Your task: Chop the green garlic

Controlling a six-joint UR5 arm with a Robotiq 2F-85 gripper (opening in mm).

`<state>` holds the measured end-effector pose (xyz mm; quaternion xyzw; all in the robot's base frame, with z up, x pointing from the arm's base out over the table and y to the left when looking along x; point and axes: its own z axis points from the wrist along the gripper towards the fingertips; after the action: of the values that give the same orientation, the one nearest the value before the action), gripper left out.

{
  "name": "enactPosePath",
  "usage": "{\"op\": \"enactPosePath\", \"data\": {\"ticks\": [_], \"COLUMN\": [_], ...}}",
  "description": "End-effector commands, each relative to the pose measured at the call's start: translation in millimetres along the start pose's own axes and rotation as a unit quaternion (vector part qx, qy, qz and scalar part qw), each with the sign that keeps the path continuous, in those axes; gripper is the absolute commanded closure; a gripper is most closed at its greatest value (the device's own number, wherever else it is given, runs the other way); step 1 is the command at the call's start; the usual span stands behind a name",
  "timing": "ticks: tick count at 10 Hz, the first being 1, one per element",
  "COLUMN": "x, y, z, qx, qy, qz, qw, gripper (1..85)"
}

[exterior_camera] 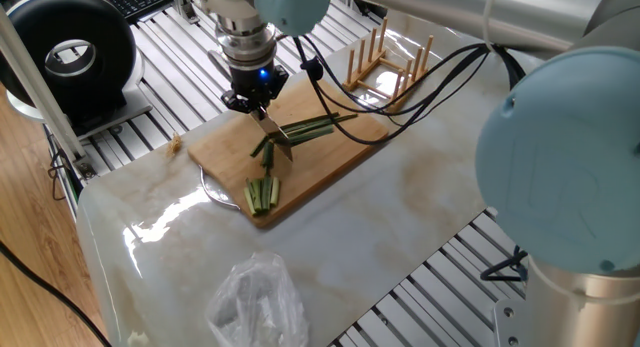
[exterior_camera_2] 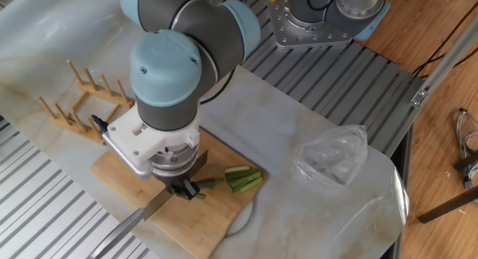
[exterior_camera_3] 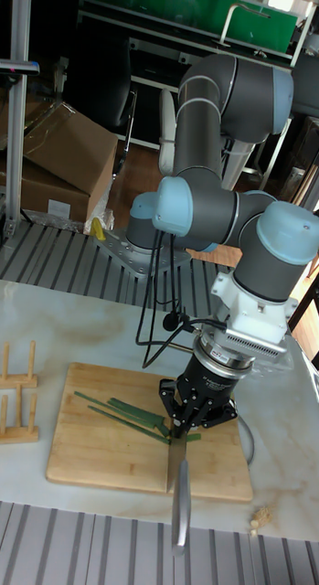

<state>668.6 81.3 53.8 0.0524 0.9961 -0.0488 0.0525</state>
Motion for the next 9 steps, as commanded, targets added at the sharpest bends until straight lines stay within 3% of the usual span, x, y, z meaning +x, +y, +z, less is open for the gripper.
{"op": "enactPosePath", "data": {"ticks": [1, 4, 6, 9], "x": [-1.4, 2.9, 3.7, 2.0], "y": [6.1, 6.8, 5.6, 6.7], "z": [-11.8, -20.6, -13.3, -7.7], "qx": [-0.001, -0.003, -0.016, -0.015], "qy": [0.001, 0.005, 0.002, -0.002], "qz": [0.006, 0.006, 0.005, 0.007], "qw": [1.0, 1.0, 0.9999, 0.9999], "gripper": [84.3, 84.3, 84.3, 84.3]}}
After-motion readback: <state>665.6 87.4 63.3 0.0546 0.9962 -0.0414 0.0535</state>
